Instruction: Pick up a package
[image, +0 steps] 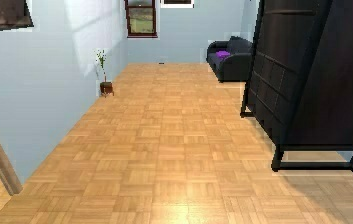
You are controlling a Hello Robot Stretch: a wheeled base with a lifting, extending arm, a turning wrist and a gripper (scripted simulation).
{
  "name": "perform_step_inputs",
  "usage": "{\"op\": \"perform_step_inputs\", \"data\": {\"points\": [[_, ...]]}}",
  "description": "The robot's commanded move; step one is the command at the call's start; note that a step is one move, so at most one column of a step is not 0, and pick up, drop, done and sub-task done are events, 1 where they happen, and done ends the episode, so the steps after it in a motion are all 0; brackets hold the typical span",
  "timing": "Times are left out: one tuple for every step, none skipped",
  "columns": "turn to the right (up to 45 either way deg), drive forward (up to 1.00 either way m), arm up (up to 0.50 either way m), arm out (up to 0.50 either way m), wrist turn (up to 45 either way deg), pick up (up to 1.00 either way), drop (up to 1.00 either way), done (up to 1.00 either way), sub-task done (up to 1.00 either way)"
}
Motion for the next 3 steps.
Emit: {"op": "perform_step_inputs", "data": {"points": [[0.0, 0.0, 0.5, 0.0, 0.0, 0.0, 0.0, 0.0, 0.0], [0.0, 0.0, 0.38, 0.0, 0.0, 0.0, 0.0, 0.0, 0.0], [0.0, 0.0, 0.0, 0.42, 0.0, 0.0, 0.0, 0.0, 0.0]]}}
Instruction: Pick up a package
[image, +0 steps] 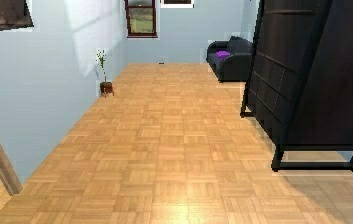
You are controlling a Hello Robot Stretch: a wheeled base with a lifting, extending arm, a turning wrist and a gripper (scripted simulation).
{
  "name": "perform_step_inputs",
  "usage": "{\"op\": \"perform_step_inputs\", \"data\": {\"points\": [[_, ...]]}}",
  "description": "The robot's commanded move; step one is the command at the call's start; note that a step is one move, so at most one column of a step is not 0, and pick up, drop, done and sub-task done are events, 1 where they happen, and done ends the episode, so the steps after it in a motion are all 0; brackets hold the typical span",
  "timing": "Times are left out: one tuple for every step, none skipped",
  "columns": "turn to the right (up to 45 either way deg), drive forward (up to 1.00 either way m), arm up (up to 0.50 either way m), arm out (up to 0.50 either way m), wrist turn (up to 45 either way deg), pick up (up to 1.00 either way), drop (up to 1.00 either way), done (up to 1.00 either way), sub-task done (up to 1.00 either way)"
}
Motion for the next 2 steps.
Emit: {"op": "perform_step_inputs", "data": {"points": [[0.0, 0.0, 0.0, 0.0, 45.0, 0.0, 0.0, 0.0, 0.0], [0.0, 0.0, 0.0, 0.0, 45.0, 0.0, 0.0, 0.0, 0.0]]}}
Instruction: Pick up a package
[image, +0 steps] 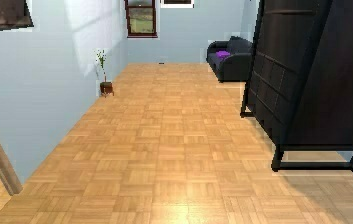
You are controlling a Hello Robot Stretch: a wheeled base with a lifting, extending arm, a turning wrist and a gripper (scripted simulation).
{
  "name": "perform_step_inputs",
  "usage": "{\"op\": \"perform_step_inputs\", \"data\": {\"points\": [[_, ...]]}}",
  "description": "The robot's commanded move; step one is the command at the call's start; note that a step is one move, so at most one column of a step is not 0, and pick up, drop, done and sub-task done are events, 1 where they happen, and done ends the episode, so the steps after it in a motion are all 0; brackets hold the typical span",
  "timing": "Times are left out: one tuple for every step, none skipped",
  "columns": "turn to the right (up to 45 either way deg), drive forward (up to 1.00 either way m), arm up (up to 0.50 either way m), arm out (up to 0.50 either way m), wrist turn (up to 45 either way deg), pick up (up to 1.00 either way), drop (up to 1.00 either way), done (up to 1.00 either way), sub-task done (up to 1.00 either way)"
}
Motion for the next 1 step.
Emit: {"op": "perform_step_inputs", "data": {"points": [[0.0, 0.0, 0.0, 0.0, 45.0, 0.0, 0.0, 0.0, 0.0]]}}
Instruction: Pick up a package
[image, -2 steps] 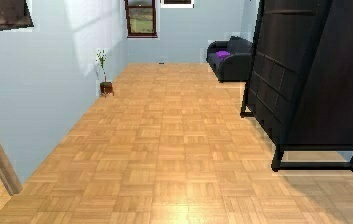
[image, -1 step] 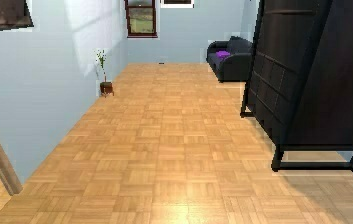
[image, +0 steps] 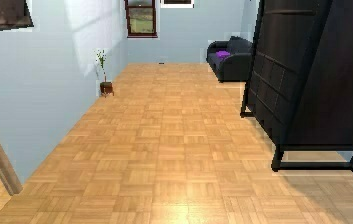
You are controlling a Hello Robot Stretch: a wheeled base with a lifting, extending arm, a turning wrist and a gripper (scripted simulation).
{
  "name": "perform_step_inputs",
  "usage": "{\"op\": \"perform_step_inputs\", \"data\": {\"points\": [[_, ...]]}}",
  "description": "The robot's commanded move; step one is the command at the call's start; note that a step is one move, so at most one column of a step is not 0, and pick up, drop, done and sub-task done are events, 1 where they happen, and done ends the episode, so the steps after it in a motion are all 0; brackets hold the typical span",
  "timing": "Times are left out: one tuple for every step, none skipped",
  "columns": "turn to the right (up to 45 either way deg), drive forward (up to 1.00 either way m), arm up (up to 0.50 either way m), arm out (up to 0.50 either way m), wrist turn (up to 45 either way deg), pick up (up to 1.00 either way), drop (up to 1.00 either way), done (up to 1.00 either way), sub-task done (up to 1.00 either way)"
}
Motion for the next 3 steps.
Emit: {"op": "perform_step_inputs", "data": {"points": [[0.0, 0.0, 0.0, 0.0, 6.0, 0.0, 0.0, 0.0, 0.0], [0.0, 0.0, -0.3, 0.0, 0.0, 0.0, 0.0, 0.0, 0.0], [0.0, 0.0, 0.0, 0.0, 0.0, 1.0, 0.0, 0.0, 0.0]]}}
